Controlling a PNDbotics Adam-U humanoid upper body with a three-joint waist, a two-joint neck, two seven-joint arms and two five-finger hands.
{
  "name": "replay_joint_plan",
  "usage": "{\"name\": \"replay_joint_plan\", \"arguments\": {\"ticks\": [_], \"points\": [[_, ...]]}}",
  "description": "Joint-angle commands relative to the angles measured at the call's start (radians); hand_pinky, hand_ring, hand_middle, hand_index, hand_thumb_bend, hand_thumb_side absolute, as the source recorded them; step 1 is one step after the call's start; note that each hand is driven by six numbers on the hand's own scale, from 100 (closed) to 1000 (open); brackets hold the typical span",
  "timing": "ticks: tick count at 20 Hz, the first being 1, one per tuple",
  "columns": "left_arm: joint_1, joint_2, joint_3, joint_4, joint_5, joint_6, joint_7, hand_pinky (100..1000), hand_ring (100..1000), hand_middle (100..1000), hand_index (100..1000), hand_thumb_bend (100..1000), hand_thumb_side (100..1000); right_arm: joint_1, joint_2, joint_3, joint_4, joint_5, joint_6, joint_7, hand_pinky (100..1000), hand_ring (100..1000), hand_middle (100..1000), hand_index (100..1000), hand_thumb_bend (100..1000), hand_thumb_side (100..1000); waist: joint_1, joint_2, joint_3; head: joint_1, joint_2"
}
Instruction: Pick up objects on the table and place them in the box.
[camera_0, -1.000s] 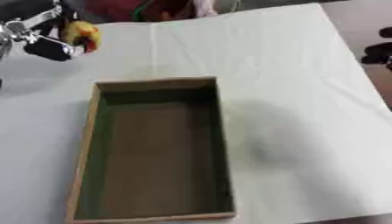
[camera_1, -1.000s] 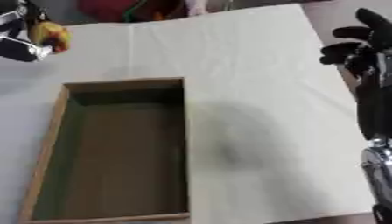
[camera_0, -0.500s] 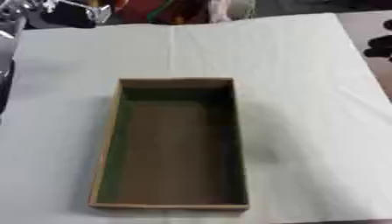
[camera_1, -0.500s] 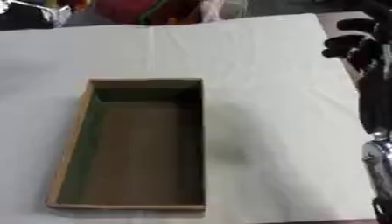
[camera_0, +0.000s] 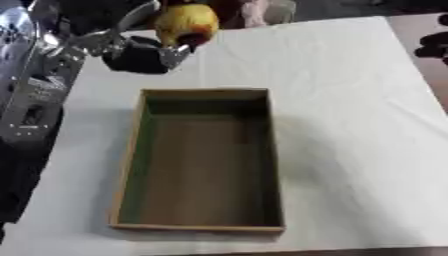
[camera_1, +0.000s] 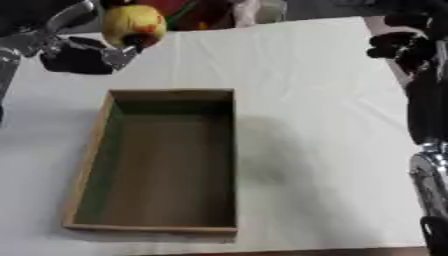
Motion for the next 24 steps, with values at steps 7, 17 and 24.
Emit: {"name": "replay_joint_plan", "arguments": {"ticks": [7,17,24], "points": [[0.03,0.089,-0.088,-0.013,0.18,0.032,-0.122,188,454,422,525,100,312,-0.001,-0.018,-0.009,-0.02,-0.002,-0.001,-0.006,623,638,678,889,100,835,-0.001,-0.022,0.003,-0.011,0.011],[0.039,0.08,-0.179,0.072,0.252,0.061,-0.193,212,465,438,546,100,288,-0.003,-0.014,-0.008,-0.02,-0.002,0.001,-0.004,624,639,678,889,100,836,-0.003,-0.022,-0.001,-0.006,0.006],[0.05,0.041,-0.195,0.105,0.306,0.141,-0.142,229,460,433,583,100,512,-0.001,-0.011,-0.008,-0.02,-0.001,0.004,-0.003,625,642,677,889,100,834,-0.004,-0.022,-0.001,-0.016,0.012]]}}
